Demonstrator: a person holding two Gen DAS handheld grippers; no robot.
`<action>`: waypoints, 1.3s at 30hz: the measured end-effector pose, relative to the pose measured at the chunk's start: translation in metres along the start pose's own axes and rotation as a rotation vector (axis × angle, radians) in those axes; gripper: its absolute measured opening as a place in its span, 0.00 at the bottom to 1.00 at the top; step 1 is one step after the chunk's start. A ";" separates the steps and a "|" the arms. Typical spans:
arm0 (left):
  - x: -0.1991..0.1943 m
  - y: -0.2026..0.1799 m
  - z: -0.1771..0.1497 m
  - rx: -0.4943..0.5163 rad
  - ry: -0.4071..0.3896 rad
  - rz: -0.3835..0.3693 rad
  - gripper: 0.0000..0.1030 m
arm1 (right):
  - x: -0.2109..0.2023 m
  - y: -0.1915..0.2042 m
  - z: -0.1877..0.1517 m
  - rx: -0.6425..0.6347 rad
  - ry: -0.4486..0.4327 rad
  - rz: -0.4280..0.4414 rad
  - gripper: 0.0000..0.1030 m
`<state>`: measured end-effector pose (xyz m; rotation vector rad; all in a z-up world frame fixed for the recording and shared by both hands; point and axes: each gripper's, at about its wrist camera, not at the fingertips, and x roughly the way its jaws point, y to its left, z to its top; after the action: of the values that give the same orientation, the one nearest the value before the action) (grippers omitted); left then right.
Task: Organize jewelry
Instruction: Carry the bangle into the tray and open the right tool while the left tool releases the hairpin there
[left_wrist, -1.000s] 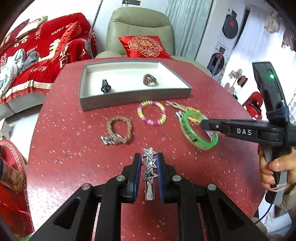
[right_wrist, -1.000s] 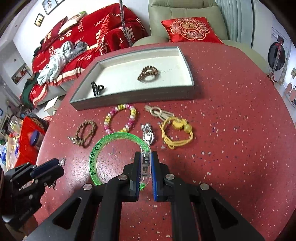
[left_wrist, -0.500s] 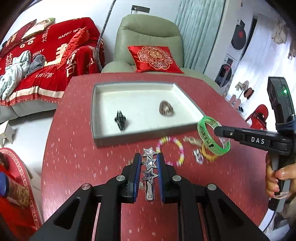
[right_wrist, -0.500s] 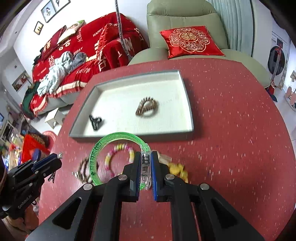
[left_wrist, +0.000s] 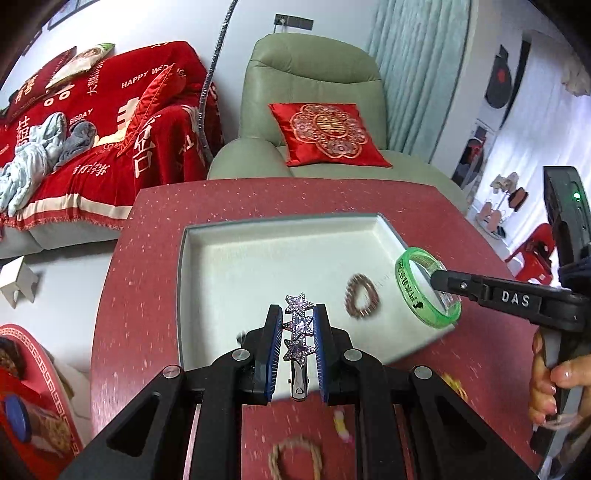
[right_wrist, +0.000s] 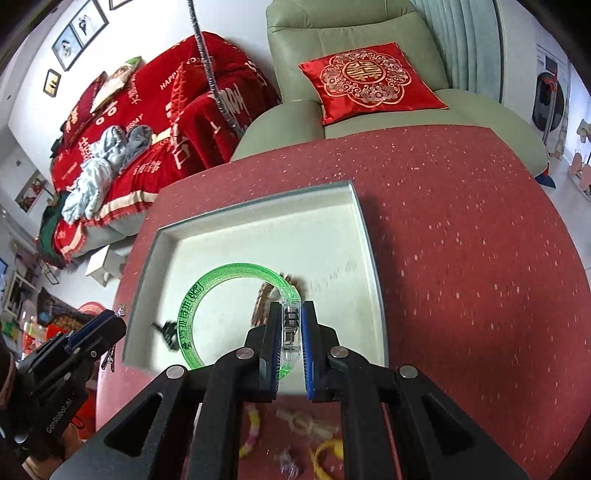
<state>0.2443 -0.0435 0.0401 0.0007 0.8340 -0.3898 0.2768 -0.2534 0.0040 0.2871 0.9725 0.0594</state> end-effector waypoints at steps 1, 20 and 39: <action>0.008 0.001 0.006 -0.004 0.004 0.009 0.34 | 0.004 -0.001 0.003 0.001 -0.002 -0.004 0.11; 0.118 0.010 0.043 -0.023 0.088 0.178 0.34 | 0.099 -0.009 0.054 -0.003 0.014 -0.105 0.11; 0.131 0.004 0.041 0.003 0.143 0.239 0.34 | 0.092 0.000 0.049 -0.031 -0.005 -0.076 0.49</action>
<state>0.3547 -0.0897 -0.0274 0.1316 0.9625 -0.1672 0.3694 -0.2480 -0.0441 0.2213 0.9757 0.0046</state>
